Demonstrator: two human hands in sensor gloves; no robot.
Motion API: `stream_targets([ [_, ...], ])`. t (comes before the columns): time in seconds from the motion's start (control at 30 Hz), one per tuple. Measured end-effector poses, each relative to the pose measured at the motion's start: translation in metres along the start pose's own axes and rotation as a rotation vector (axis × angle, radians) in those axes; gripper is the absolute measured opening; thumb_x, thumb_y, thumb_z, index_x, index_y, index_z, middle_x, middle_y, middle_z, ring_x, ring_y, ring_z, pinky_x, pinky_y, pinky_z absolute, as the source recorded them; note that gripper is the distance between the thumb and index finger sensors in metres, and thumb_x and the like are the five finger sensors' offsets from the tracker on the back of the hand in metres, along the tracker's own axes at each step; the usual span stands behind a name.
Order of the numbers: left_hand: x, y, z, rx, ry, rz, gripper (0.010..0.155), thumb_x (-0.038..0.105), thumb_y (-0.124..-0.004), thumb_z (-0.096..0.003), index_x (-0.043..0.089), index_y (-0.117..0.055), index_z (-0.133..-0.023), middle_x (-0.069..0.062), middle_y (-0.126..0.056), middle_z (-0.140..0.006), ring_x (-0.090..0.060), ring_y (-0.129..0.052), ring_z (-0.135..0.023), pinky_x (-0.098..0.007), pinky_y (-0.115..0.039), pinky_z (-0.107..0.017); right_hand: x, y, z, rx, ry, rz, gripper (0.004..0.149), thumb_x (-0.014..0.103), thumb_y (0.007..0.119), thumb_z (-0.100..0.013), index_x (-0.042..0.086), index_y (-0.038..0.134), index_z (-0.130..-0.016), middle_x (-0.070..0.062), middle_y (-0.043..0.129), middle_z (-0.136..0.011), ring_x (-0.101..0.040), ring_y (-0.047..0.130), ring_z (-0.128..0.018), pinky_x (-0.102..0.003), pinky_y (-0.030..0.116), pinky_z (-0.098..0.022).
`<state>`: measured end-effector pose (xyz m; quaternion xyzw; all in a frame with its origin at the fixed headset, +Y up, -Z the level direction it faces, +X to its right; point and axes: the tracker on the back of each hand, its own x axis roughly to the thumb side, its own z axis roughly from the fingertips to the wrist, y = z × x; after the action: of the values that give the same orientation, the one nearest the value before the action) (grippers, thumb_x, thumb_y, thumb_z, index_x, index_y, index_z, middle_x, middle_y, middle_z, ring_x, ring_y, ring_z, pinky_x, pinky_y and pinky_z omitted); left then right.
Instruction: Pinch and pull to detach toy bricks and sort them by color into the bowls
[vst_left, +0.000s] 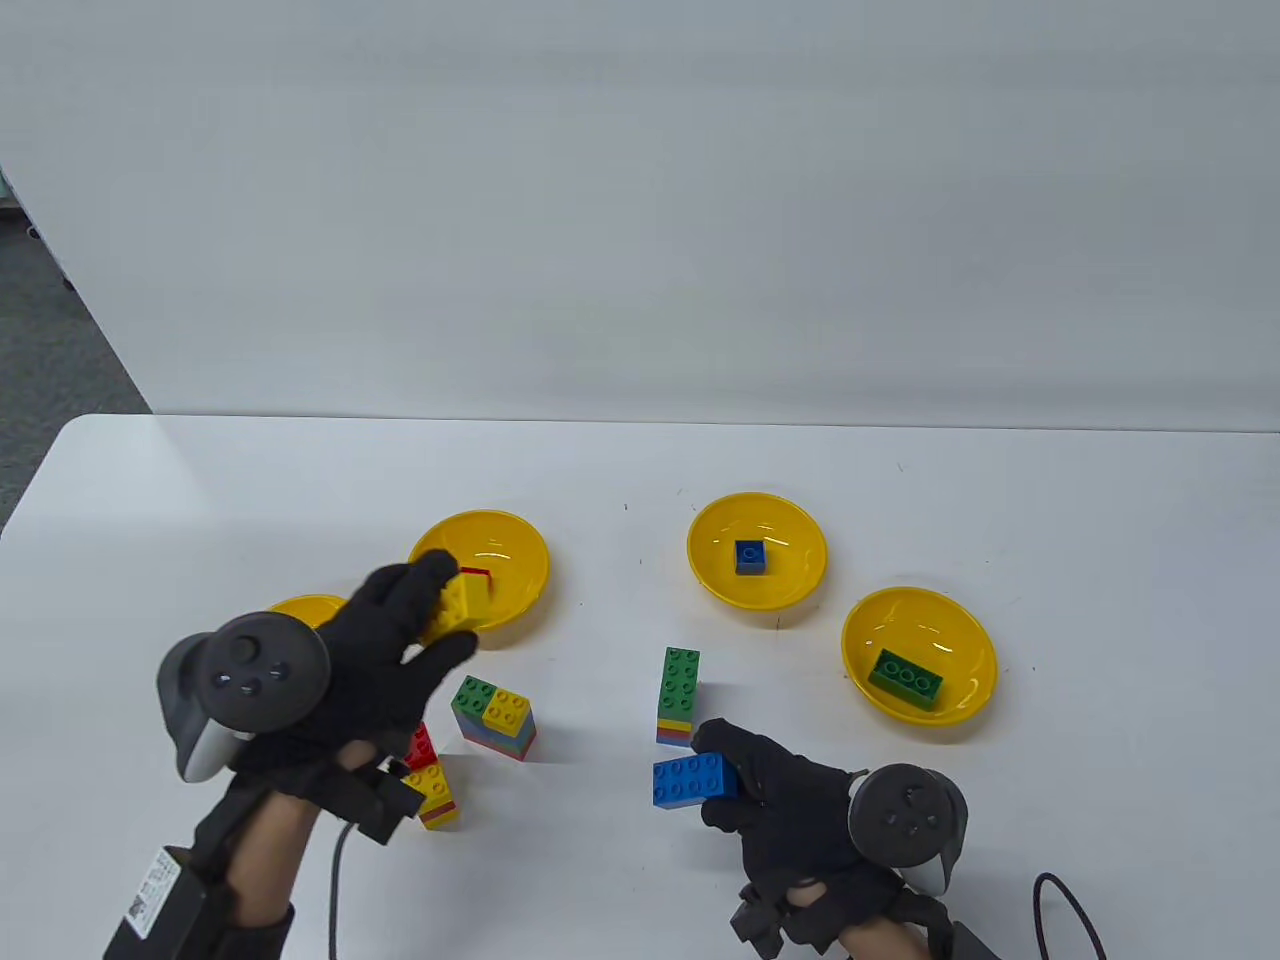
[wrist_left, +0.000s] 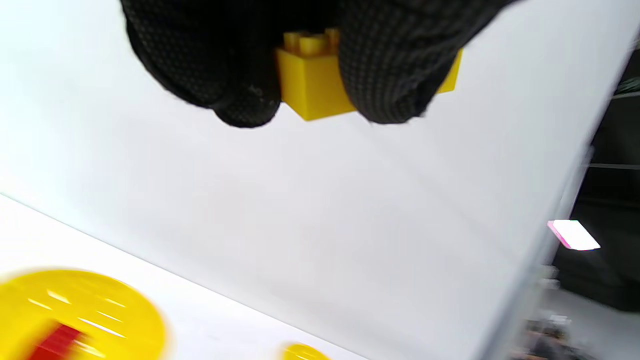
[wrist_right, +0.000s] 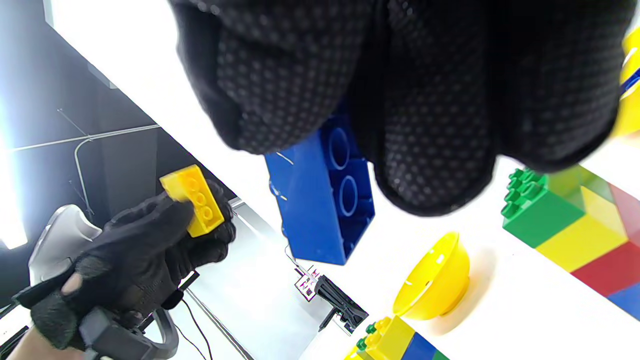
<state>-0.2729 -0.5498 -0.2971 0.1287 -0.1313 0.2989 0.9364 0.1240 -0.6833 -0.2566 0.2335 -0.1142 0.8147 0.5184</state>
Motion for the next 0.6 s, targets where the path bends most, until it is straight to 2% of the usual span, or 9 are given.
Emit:
stream_targets([
  [0.07, -0.021, 0.007, -0.002, 0.012, 0.084, -0.11, 0.068, 0.029, -0.091, -0.0485, 0.015, -0.061, -0.108, -0.023, -0.07, -0.105, -0.046, -0.086, -0.085, -0.057, -0.077, -0.064, 0.0, 0.0, 0.0, -0.002, -0.001, 0.002, 0.064, 0.021, 0.091, -0.024, -0.005, 0.083, -0.082, -0.031, 0.096, -0.066, -0.032, 0.109, -0.034, -0.058, 0.094, -0.029],
  [0.17, -0.062, 0.0, -0.002, 0.025, 0.24, -0.266, 0.068, 0.031, -0.093, -0.0473, 0.017, -0.064, -0.107, -0.022, -0.072, -0.104, -0.046, -0.087, -0.084, -0.059, -0.077, -0.062, 0.0, -0.001, 0.0, -0.007, 0.001, 0.005, 0.064, 0.022, 0.091, -0.025, -0.004, 0.083, -0.083, -0.031, 0.095, -0.067, -0.033, 0.109, -0.035, -0.059, 0.093, -0.03],
  [0.37, -0.14, -0.037, 0.001, -0.109, 0.5, -0.532, 0.068, 0.037, -0.097, -0.0444, 0.017, -0.07, -0.104, -0.019, -0.08, -0.099, -0.044, -0.091, -0.08, -0.059, -0.078, -0.059, -0.001, -0.002, 0.0, -0.006, 0.004, 0.001, 0.064, 0.022, 0.091, -0.026, -0.004, 0.082, -0.084, -0.031, 0.094, -0.068, -0.034, 0.108, -0.037, -0.059, 0.092, -0.031],
  [0.5, -0.165, -0.051, 0.004, -0.148, 0.566, -0.602, 0.068, 0.038, -0.098, -0.0436, 0.018, -0.071, -0.103, -0.019, -0.082, -0.098, -0.044, -0.092, -0.079, -0.058, -0.079, -0.059, -0.001, -0.002, -0.001, 0.0, 0.008, 0.001, 0.064, 0.022, 0.091, -0.026, -0.004, 0.082, -0.084, -0.031, 0.094, -0.068, -0.034, 0.108, -0.037, -0.06, 0.092, -0.032],
  [0.6, -0.172, -0.052, 0.006, -0.141, 0.586, -0.576, 0.071, 0.042, -0.097, -0.0432, 0.017, -0.07, -0.104, -0.019, -0.08, -0.099, -0.044, -0.091, -0.081, -0.059, -0.078, -0.059, -0.001, -0.002, -0.001, 0.0, 0.011, 0.001, 0.064, 0.022, 0.091, -0.027, -0.004, 0.082, -0.084, -0.031, 0.094, -0.068, -0.035, 0.107, -0.037, -0.06, 0.091, -0.032],
])
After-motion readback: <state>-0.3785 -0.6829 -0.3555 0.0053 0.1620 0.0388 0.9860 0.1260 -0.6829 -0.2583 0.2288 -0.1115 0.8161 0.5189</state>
